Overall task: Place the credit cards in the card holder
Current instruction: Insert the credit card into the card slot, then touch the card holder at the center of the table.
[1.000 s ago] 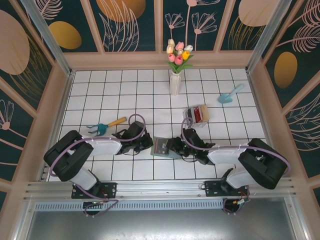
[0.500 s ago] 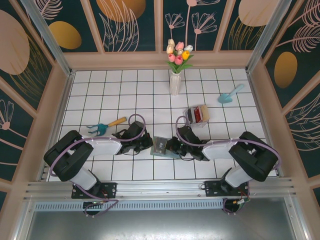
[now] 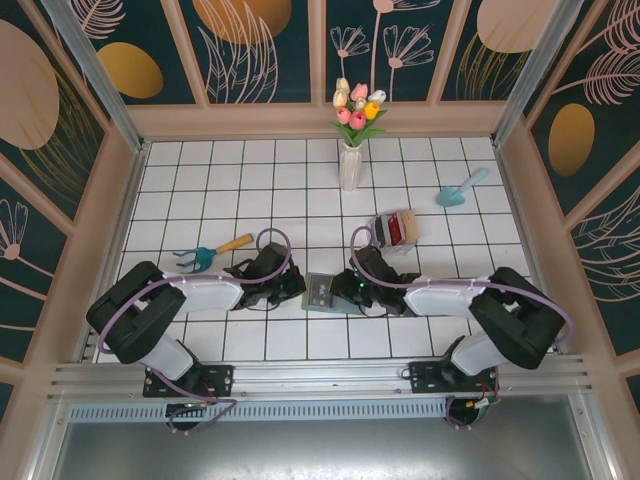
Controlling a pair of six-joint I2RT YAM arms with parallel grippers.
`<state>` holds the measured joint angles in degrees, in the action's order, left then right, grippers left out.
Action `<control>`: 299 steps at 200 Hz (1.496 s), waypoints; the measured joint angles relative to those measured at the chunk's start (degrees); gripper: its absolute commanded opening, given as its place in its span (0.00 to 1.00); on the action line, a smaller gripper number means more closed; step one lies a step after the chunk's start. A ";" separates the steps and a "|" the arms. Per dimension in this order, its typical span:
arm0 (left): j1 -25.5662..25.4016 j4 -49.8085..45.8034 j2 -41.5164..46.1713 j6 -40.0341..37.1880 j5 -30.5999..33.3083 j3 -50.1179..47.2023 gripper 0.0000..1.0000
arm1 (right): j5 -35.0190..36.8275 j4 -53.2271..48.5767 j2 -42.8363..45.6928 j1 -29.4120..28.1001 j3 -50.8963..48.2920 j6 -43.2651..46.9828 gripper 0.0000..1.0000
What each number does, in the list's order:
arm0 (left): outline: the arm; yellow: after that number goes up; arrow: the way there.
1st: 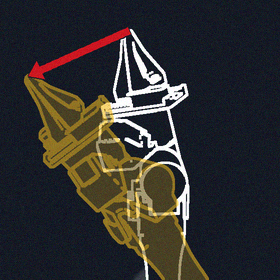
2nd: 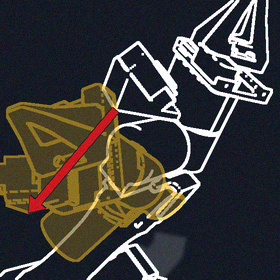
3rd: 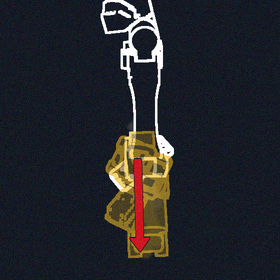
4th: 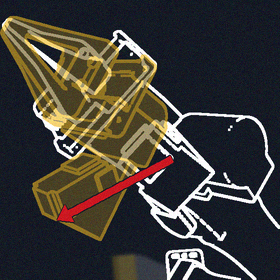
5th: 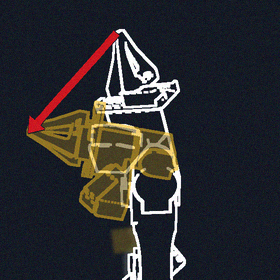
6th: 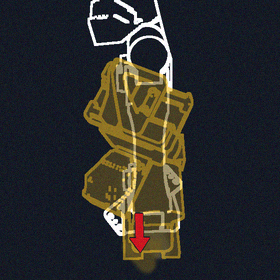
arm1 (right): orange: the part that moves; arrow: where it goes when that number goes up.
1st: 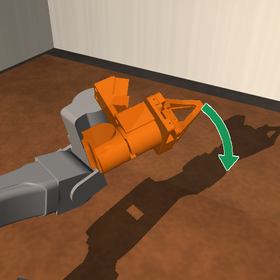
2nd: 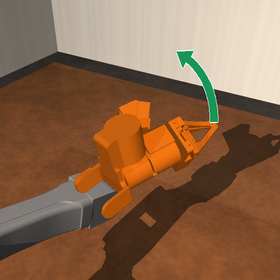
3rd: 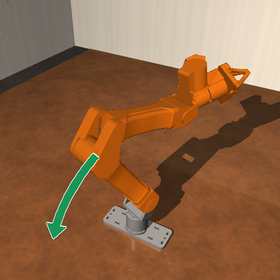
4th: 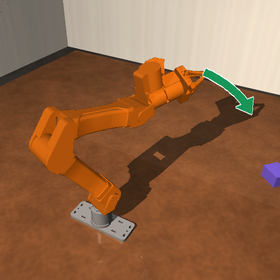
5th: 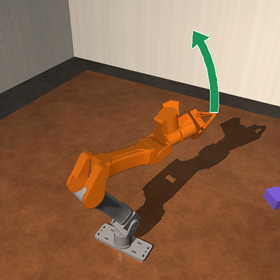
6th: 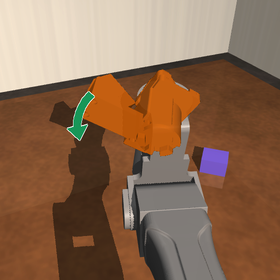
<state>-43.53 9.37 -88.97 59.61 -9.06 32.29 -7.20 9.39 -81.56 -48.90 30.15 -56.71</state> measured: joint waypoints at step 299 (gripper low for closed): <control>-1.33 6.14 -6.60 -1.92 -7.39 5.20 0.06 | 17.05 -30.25 1.11 2.10 5.44 5.49 0.20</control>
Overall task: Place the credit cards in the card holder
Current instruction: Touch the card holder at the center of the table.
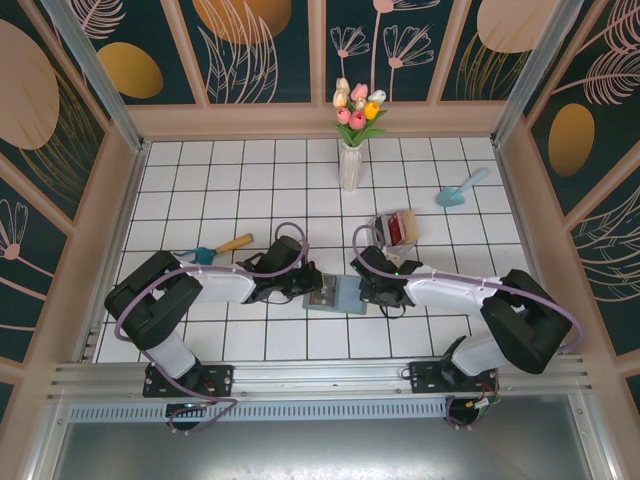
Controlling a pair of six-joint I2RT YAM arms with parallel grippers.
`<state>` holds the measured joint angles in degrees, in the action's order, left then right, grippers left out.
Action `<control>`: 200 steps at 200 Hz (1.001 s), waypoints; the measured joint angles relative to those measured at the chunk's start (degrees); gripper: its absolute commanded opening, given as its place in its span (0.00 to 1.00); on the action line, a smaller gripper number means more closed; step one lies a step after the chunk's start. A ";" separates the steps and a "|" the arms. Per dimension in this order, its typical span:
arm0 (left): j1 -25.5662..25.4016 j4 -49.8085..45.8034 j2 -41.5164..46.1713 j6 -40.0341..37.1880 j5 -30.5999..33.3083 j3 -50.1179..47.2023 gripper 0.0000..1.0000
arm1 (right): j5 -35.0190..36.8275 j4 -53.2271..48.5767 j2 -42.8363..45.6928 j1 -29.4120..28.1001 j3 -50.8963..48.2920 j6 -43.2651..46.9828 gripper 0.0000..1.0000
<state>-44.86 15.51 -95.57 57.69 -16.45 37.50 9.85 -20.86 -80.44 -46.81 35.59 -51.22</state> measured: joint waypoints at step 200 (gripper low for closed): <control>-0.15 0.33 1.03 0.11 1.49 -0.81 0.06 | -7.48 6.64 -9.46 -6.82 9.92 4.39 0.13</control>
<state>-45.01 15.84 -94.54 57.80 -14.96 36.69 2.37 -14.22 -89.91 -53.63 45.52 -46.83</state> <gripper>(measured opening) 0.075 0.132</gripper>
